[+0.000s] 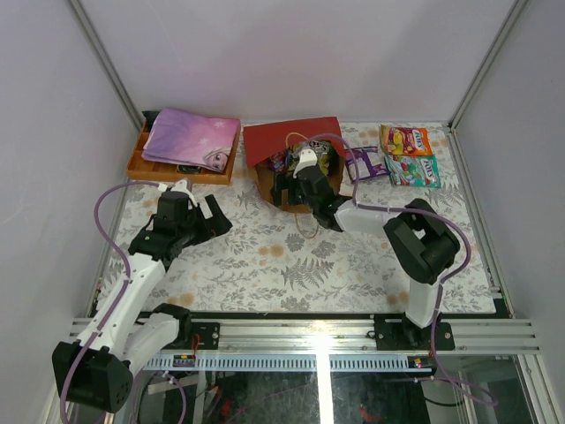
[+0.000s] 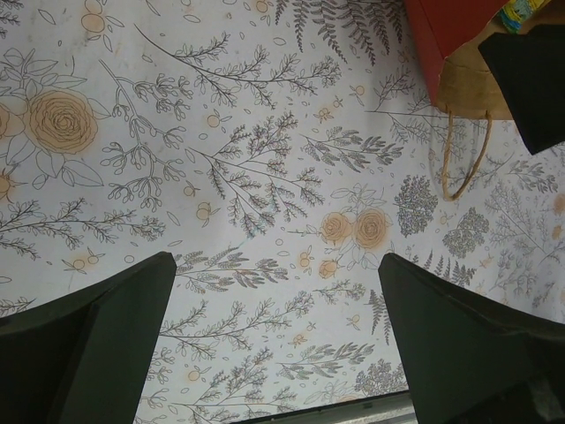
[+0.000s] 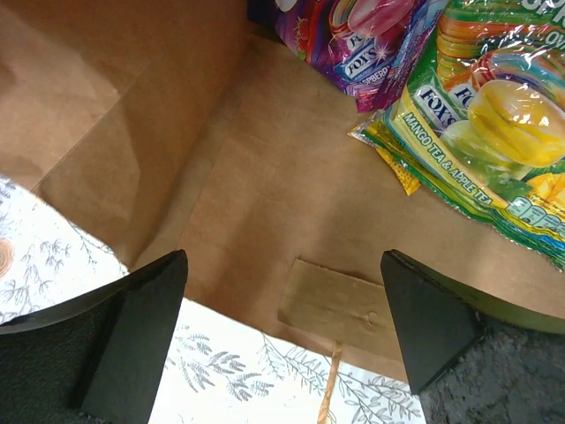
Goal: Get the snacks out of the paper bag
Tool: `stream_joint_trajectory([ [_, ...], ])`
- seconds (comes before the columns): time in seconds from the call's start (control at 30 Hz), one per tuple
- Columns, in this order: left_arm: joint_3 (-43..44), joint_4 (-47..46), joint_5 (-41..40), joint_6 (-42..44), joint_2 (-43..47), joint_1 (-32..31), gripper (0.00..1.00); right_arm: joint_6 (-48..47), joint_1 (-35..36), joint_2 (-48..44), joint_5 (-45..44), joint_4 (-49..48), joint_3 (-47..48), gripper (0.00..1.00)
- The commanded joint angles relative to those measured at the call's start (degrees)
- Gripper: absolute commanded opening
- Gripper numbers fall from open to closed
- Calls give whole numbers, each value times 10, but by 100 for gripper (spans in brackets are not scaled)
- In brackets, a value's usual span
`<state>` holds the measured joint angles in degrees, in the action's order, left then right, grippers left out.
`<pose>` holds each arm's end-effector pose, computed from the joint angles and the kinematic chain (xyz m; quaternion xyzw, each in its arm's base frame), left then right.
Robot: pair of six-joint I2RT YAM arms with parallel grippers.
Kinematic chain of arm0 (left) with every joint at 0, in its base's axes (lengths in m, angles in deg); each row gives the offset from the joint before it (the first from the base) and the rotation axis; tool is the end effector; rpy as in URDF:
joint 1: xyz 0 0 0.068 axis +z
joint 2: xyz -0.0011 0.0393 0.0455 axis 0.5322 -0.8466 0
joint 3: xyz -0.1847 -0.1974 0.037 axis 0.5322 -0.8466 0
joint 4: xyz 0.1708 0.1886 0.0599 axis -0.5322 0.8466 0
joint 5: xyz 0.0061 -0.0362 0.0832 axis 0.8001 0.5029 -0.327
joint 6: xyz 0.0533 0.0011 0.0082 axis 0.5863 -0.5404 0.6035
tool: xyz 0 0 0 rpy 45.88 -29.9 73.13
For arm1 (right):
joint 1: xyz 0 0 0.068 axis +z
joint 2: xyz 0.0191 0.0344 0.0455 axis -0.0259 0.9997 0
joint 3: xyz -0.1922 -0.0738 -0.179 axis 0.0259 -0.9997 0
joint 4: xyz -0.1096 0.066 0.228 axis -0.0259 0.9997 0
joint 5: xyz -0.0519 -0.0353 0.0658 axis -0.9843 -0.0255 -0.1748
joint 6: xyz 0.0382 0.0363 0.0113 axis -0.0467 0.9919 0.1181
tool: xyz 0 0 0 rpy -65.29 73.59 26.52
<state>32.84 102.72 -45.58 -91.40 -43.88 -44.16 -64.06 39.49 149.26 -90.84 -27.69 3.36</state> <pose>0.1846 -0.0424 0.2588 -0.1150 0.9086 -0.1738 0.3618 0.3174 0.2693 0.2042 -0.1005 0.8026 0.2551 0.5298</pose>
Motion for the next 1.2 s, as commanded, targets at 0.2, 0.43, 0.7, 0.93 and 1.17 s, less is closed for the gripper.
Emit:
stream_joint_trajectory([
  [0.2,3,-20,21,3,8,0,100,44,6,51,-68,-7,57,94],
  [0.43,2,-21,28,5,12,1,100,-20,6,70,-93,-57,40,83],
  [0.7,2,-22,31,6,15,0,100,-144,6,101,-156,-119,49,81],
  [0.93,2,-20,26,6,18,1,100,-193,6,151,-139,-96,119,81],
  [1.17,2,-20,22,5,17,0,100,-223,6,186,-163,-65,181,80],
])
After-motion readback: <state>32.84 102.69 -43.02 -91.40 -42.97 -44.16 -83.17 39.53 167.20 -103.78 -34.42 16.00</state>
